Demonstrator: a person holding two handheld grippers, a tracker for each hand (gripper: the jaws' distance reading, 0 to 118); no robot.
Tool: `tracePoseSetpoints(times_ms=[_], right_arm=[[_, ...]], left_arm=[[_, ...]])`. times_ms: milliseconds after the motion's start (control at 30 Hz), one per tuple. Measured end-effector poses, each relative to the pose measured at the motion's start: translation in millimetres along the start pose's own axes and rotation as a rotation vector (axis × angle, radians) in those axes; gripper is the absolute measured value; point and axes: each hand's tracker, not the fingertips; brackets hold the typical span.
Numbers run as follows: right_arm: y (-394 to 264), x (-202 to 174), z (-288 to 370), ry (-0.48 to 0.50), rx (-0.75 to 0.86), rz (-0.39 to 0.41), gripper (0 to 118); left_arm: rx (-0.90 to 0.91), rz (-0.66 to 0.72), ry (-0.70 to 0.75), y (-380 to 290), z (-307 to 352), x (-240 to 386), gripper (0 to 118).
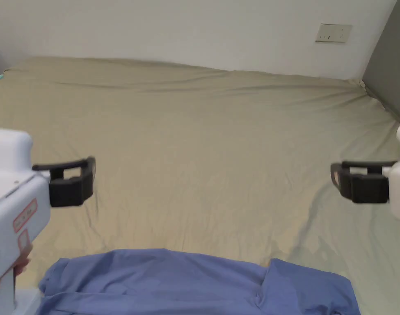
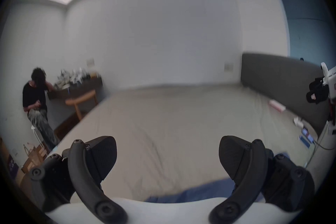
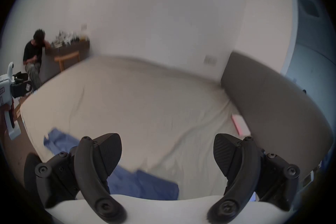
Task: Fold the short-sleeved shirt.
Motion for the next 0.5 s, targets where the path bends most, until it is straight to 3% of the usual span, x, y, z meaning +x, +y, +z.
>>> tracePoseSetpoints(times_ms=[100, 167, 200, 233, 267, 333, 433, 500], right_arm=[[16.3, -33.5, 29.7, -0.003, 0.154, 0.02, 104], [13.0, -54.5, 34.1, -0.012, 0.201, 0.094, 91], [11.0, -65.1, 37.3, -0.024, 0.233, 0.121, 73], [7.0, -76.6, 39.2, -0.06, 0.267, 0.146, 36], [3.1, -87.5, 40.2, -0.109, 0.29, 0.163, 8], [-4.8, -94.5, 37.7, -0.087, 0.289, 0.148, 3], [-15.7, -103.6, 29.0, -0.038, 0.25, 0.112, 3], [-24.5, -107.3, 23.6, -0.043, 0.235, 0.113, 3]], left_arm=[[0.108, 0.015, -0.001, 23.5, 21.2, 28.2, 110], [0.137, -0.001, 0.014, 27.4, 25.6, 42.3, 95], [0.164, -0.012, 0.032, 27.6, 28.8, 49.6, 82], [0.183, -0.031, 0.047, 27.5, 31.1, 58.1, 62], [0.195, -0.056, 0.062, 22.8, 28.5, 60.4, 45], [0.206, -0.078, 0.053, 18.1, 31.3, 70.2, 21], [0.207, -0.132, 0.049, 5.8, 33.3, 79.3, 4], [0.182, -0.178, 0.04, -1.9, 29.7, 83.2, 0]])
